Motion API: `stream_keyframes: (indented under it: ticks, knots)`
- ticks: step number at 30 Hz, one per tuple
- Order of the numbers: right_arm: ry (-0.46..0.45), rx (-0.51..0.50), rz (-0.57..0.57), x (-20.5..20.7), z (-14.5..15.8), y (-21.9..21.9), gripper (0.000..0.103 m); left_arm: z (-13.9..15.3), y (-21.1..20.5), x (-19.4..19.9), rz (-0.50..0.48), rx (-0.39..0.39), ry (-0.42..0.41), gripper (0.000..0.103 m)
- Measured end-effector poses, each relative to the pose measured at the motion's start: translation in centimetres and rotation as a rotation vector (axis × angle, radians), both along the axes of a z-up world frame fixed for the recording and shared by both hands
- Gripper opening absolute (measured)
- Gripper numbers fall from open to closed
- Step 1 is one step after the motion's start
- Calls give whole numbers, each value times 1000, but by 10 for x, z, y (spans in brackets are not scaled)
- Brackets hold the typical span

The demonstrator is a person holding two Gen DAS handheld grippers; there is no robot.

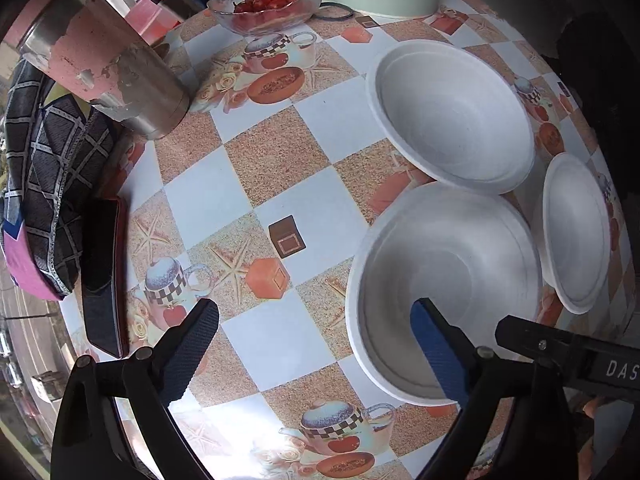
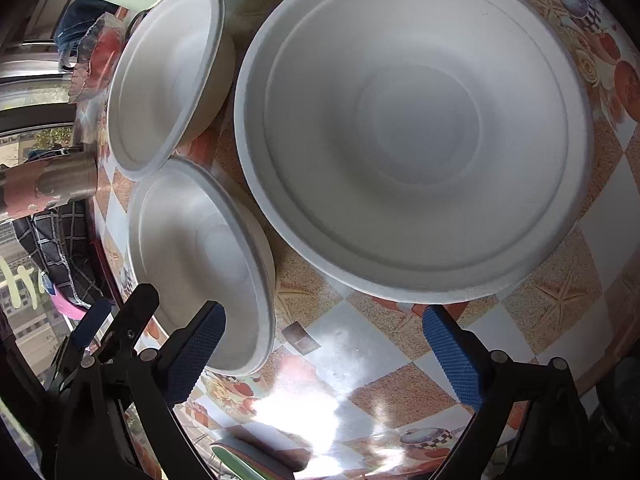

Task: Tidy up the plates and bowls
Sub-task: 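Close both grippers on the rim of a white bowl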

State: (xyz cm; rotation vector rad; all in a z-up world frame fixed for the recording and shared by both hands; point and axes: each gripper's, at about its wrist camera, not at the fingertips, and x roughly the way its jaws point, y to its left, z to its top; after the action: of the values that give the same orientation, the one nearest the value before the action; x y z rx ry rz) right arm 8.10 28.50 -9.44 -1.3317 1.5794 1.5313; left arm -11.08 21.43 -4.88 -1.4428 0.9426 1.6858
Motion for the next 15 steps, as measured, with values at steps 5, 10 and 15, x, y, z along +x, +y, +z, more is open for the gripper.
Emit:
stream_keyframes:
  ticks: [5, 10, 15]
  knots:
    - [12, -19, 2, -10, -5, -2, 68, -20, 16, 0, -29, -38, -32, 66]
    - [48, -11, 55, -24, -2, -2, 22, -33, 20, -2, 4, -23, -140, 27]
    - [33, -4, 124, -32, -3, -8, 11, -34, 19, 11, -22, -54, -109, 26]
